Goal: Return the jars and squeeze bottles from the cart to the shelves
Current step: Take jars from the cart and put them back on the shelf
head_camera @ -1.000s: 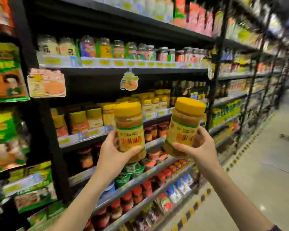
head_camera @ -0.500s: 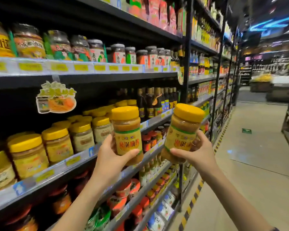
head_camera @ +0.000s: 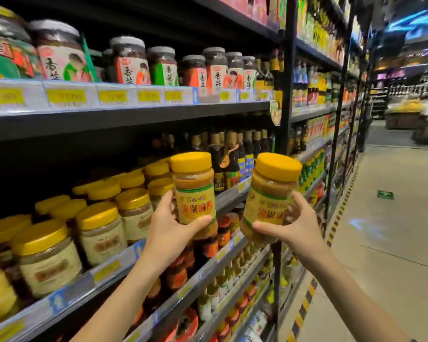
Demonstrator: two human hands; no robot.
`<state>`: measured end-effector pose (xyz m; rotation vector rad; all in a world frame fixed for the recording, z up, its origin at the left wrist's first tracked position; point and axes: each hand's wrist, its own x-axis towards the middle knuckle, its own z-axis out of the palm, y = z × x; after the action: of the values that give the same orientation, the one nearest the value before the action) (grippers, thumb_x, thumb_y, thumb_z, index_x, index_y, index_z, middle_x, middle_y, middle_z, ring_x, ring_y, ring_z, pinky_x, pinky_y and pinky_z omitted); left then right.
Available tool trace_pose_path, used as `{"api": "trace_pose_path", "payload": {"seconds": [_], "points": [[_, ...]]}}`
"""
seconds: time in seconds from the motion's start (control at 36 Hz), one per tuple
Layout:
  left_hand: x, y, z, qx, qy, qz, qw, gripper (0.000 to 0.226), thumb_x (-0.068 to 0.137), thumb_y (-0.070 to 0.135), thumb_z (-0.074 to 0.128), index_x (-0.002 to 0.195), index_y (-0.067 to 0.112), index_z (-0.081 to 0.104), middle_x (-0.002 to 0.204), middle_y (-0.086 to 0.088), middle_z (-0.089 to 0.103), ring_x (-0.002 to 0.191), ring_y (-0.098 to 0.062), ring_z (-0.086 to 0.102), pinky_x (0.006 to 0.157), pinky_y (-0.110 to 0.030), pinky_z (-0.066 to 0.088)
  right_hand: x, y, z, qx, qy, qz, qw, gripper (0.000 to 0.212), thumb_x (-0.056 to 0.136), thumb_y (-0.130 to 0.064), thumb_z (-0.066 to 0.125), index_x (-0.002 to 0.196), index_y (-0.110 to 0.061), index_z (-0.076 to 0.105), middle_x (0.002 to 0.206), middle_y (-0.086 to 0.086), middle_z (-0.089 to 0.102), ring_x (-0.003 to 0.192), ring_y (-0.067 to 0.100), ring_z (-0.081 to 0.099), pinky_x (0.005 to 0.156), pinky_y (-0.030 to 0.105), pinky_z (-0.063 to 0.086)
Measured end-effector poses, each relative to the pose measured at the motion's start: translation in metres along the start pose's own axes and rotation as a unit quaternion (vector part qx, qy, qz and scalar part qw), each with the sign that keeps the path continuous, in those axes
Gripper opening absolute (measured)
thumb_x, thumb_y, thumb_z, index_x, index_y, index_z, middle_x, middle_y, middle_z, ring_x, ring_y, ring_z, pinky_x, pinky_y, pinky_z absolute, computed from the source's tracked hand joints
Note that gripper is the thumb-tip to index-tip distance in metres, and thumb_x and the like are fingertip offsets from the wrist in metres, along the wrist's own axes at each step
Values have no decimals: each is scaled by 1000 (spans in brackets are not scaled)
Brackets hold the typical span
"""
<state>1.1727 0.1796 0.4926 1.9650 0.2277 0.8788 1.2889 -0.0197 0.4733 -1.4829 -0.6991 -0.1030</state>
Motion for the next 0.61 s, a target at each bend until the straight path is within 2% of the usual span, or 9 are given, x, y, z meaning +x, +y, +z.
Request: {"api": "trace_pose_path", "payload": {"seconds": [0.08,0.14,0.22,0.28,0.44,0.5,0.56,0.61], "points": [[24,-7,21,14,19,0,1000,81,66,20,81,135,22,38,117,15,54,104,-1,55,76,-6,44,34,23,-6,11,-19,-2,1000,76,47,-20,87,114,-20,51,109,-2,65,98,6,65,74,16,55],[41,-12,36,22,34,0,999,82,67,19,81,136,20,37,119,14,53,107,-2,55,78,-7,44,59,37,-11,15,-37,-6,999,77,47,-22,86,115,-20,51,110,-3,66,98,6,65,76,18,56],[67,-25,55,23,62,-15,998,82,65,19,82,135,18,39,125,8,58,110,-7,59,93,-27,51,97,58,-18,20,-65,-15,998,76,48,-17,86,116,-18,52,110,-1,66,97,7,66,76,19,56],[83,-30,68,22,88,-28,995,85,65,18,83,137,18,38,126,3,60,111,-9,60,96,-36,51,120,68,-22,23,-87,-19,996,80,49,-16,87,120,-17,51,112,-1,66,100,9,65,79,21,57],[118,-41,94,35,147,-56,987,88,66,18,82,139,17,34,128,2,58,113,-11,59,96,-36,51,175,90,-24,36,-153,-31,987,81,47,-22,85,119,-18,50,111,-5,65,96,0,64,74,13,54],[126,-44,100,48,167,-64,983,87,66,18,83,139,17,34,126,4,58,111,-9,59,95,-33,51,188,97,-23,41,-173,-35,983,77,49,-19,86,117,-20,50,110,-8,64,94,-4,64,72,11,53],[133,-47,105,64,182,-74,978,88,66,18,83,139,17,32,123,6,57,108,-7,58,94,-29,49,198,103,-21,51,-191,-37,980,73,52,-13,86,114,-24,50,108,-12,63,90,-11,62,68,7,51],[141,-53,107,82,197,-86,973,90,65,19,84,139,16,32,122,6,57,108,-7,58,96,-31,49,207,110,-18,62,-201,-33,977,73,48,-20,86,110,-31,49,106,-14,63,90,-11,62,69,9,52]]}}
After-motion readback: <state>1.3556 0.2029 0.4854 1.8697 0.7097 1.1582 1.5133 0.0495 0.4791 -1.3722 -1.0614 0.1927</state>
